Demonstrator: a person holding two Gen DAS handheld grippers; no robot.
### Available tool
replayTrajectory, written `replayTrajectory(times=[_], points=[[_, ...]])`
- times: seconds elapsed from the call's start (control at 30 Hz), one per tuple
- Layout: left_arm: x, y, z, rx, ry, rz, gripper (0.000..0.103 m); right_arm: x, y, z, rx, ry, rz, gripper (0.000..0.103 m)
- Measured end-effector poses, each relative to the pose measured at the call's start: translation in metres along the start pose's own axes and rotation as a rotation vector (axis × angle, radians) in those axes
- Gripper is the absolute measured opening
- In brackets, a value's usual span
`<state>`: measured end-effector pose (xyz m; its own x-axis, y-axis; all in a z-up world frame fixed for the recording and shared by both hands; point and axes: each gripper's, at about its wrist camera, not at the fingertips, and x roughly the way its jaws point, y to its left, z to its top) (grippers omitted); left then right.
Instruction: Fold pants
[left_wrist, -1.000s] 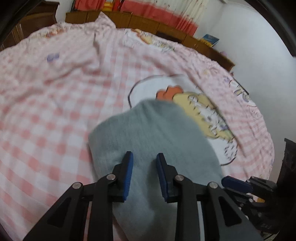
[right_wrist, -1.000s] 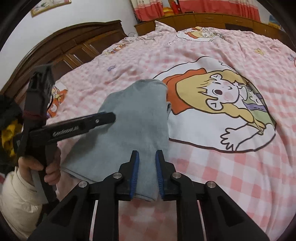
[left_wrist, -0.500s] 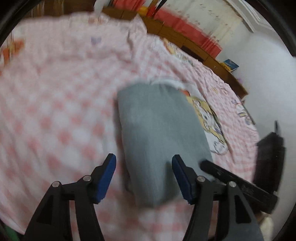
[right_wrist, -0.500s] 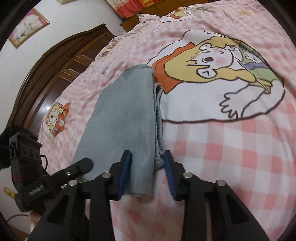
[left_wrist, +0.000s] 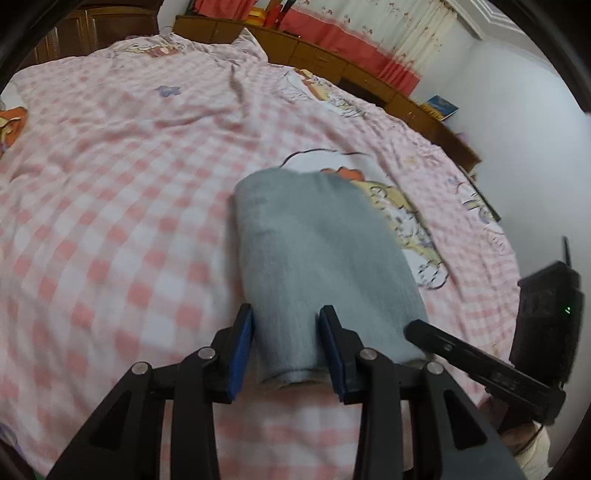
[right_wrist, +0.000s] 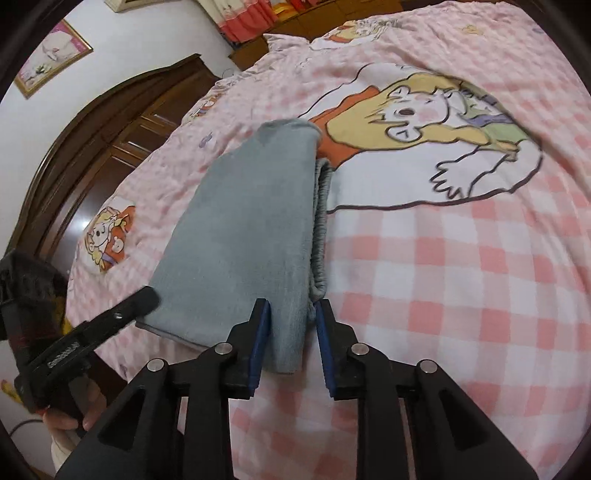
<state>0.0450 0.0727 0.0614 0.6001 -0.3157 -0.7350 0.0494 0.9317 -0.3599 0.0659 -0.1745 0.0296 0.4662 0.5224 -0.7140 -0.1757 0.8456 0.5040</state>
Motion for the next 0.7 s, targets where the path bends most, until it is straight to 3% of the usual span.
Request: replayTrajectory(times=[0.07,0.13,0.2,0.3,0.47,0.53,0.7], points=[[-0.007,0.001,-0.007,-0.006,-0.025,0.003,0.037,-0.016,0.01,0.001,-0.043,-0.048,-0.053,0.025],[-0.021,-0.002,-0.011,-0.002,-0.098,0.013,0.036,-0.032,0.023,0.0,-0.085,-0.108,-0.096,0.025],[-0.036,-0.009,-0.009,0.026,-0.162,0.014,0.03,-0.041,0.036,0.001,-0.119,-0.152,-0.084,0.025],[-0.045,-0.02,-0.005,0.066,-0.204,-0.006,0.027,-0.039,0.048,-0.001,-0.17,-0.144,-0.026,0.025],[-0.011,-0.023,-0.014,0.064,-0.066,0.007,0.026,0.013,0.035,-0.018,-0.192,0.019,-0.127,0.023],[0.011,-0.024,-0.023,0.093,0.016,0.063,0.026,0.017,0.029,-0.023,-0.19,0.008,-0.124,0.023],[0.015,-0.028,-0.03,0.113,0.008,0.081,0.026,0.0,0.031,-0.021,-0.164,-0.001,-0.128,0.023]])
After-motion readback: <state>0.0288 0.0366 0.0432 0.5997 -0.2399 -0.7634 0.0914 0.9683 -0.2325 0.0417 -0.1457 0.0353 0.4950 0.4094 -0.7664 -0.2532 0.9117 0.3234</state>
